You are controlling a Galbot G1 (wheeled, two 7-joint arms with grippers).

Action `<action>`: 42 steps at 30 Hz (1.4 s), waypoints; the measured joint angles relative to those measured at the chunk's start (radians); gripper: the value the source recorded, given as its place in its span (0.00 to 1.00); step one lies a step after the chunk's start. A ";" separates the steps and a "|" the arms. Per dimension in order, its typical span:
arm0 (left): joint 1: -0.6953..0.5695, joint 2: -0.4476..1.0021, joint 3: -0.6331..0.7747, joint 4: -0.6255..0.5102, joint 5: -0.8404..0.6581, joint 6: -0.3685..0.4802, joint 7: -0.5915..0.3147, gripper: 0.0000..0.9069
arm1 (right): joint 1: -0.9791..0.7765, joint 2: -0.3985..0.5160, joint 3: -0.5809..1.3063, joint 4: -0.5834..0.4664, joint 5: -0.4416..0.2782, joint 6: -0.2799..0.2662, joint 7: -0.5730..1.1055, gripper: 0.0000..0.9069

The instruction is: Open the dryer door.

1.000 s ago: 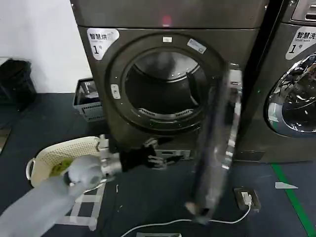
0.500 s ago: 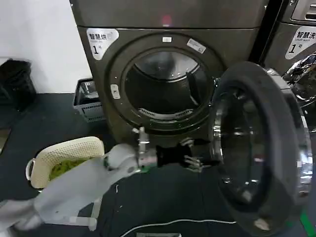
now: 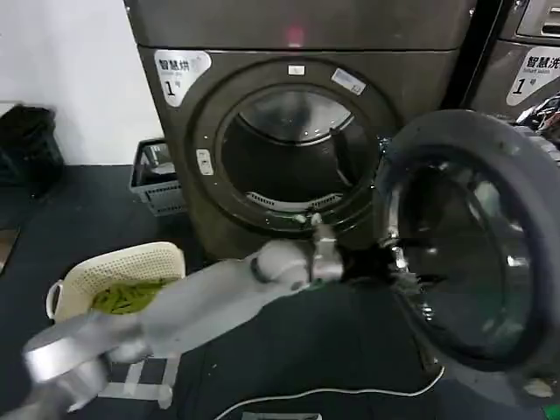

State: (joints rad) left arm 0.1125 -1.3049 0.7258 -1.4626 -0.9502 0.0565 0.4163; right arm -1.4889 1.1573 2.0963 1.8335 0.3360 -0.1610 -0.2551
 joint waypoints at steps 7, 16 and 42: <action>0.005 -0.111 0.010 0.103 0.092 -0.034 -0.032 1.00 | -0.001 -0.008 0.008 0.005 0.002 0.009 -0.006 1.00; -0.016 -0.198 -0.001 0.205 0.178 -0.129 -0.129 1.00 | 0.005 -0.013 0.006 -0.007 -0.001 0.022 -0.017 1.00; -0.033 -0.213 0.010 0.263 0.270 -0.385 -0.261 1.00 | -0.021 -0.037 0.040 -0.052 0.010 0.054 -0.030 1.00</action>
State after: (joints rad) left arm 0.0792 -1.5179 0.7362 -1.1991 -0.6799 -0.3284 0.1552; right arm -1.5099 1.1198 2.1364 1.7817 0.3465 -0.1071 -0.2849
